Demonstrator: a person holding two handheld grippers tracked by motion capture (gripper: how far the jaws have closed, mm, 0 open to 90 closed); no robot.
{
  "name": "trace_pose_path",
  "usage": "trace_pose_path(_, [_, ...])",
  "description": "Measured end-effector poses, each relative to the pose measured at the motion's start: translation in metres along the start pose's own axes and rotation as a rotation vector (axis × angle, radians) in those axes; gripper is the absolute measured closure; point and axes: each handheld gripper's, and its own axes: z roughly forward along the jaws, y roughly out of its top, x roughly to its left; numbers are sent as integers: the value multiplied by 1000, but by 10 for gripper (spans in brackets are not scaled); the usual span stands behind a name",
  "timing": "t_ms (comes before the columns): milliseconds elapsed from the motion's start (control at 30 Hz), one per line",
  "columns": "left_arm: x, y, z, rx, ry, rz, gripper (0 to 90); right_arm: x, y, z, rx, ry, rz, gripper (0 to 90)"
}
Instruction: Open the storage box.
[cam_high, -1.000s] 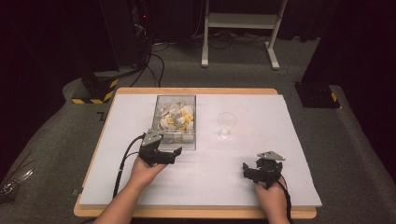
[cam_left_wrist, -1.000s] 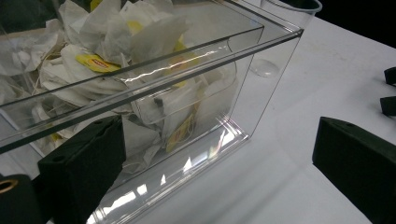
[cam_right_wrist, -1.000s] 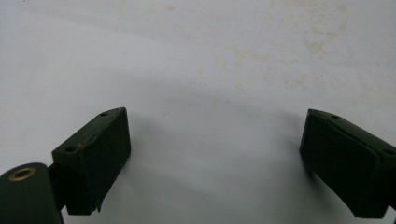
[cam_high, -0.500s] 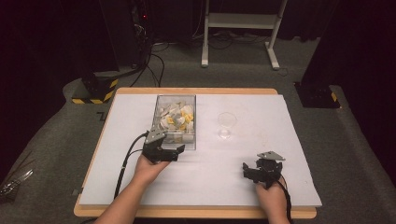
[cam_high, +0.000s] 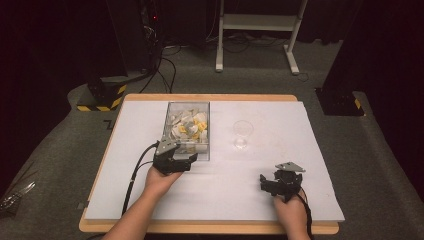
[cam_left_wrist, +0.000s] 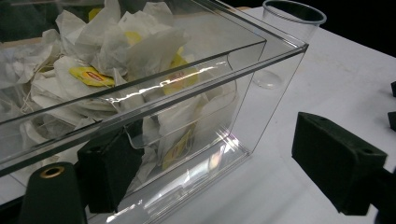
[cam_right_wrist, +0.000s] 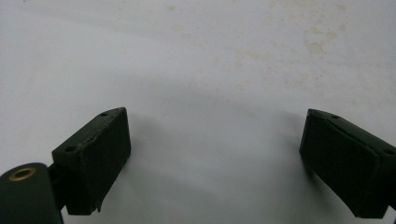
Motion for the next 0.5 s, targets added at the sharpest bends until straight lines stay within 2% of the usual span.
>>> trace_pose_path(100, [-2,-1,0,1,18,24,199,0,0,0,0,0,1,87])
trace_pose_path(200, [-2,-2,-1,-1,26,22,207,0,0,0,0,0,1,87])
trace_pose_path(500, [-1,-4,-5,-7,68,35,345,0,0,0,0,0,0,87])
